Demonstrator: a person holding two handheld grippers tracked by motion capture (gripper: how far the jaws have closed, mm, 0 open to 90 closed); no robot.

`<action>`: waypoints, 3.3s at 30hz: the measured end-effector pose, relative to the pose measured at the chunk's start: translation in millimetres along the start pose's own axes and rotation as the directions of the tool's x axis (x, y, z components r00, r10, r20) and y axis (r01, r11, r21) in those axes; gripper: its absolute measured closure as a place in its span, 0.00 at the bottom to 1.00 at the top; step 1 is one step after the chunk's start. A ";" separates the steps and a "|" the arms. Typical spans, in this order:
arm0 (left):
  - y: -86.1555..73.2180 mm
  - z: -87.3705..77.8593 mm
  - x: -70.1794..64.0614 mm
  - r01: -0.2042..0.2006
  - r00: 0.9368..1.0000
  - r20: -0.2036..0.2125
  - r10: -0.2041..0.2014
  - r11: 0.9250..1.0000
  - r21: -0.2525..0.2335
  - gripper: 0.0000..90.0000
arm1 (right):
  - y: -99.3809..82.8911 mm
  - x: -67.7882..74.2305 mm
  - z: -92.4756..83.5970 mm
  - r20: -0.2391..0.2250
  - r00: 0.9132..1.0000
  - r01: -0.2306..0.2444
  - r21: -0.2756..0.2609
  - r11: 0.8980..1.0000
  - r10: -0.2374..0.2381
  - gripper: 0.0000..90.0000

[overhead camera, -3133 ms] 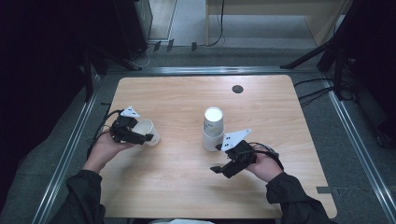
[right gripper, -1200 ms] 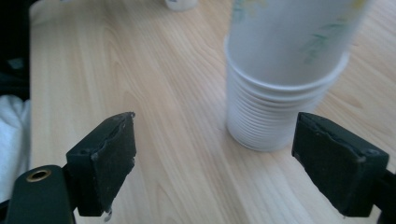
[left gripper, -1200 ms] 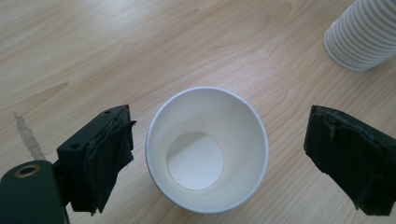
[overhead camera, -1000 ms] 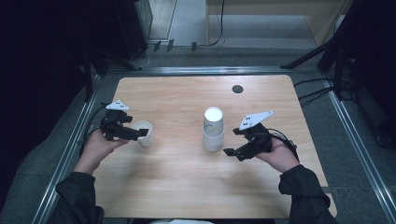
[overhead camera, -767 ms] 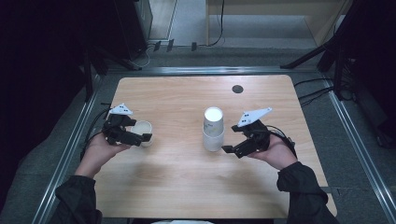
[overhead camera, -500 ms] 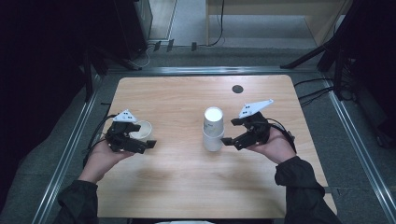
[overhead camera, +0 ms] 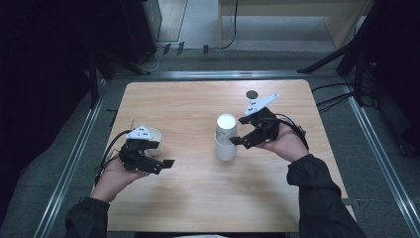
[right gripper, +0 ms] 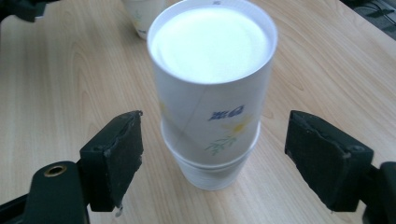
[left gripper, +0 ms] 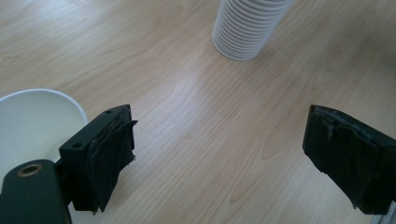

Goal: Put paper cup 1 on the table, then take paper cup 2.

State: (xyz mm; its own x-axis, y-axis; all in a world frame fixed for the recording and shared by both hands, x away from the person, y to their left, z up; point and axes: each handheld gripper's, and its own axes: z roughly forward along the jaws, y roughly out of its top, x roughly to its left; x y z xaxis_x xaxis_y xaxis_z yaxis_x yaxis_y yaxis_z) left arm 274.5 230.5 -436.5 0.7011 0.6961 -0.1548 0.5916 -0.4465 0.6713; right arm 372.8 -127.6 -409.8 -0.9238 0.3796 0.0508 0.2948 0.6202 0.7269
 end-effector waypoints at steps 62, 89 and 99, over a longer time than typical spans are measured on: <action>5.1 21.2 -27.1 -0.101 0.989 0.105 0.101 0.995 -0.005 0.16 | 77.0 26.8 -60.2 0.027 0.994 0.107 -0.008 0.994 -0.107 0.38; 40.3 61.7 -34.7 -0.215 0.958 0.193 0.213 0.977 -0.011 0.14 | 17.3 58.6 -68.4 -0.019 0.998 0.054 0.021 0.998 -0.053 0.38; 41.7 72.1 -33.4 -0.221 0.953 0.211 0.218 0.975 -0.007 0.14 | -21.6 67.1 -34.2 -0.060 0.998 0.040 0.044 0.998 -0.037 0.38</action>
State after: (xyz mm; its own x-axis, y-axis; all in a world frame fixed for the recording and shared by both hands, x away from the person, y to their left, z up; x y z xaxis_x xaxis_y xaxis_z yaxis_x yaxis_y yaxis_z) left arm 304.5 148.1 -455.6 0.8811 0.4471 -0.1544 0.4188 -0.5857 0.6940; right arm 296.1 -139.0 -398.7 -0.9470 0.3146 0.0649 0.2685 0.6645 0.6974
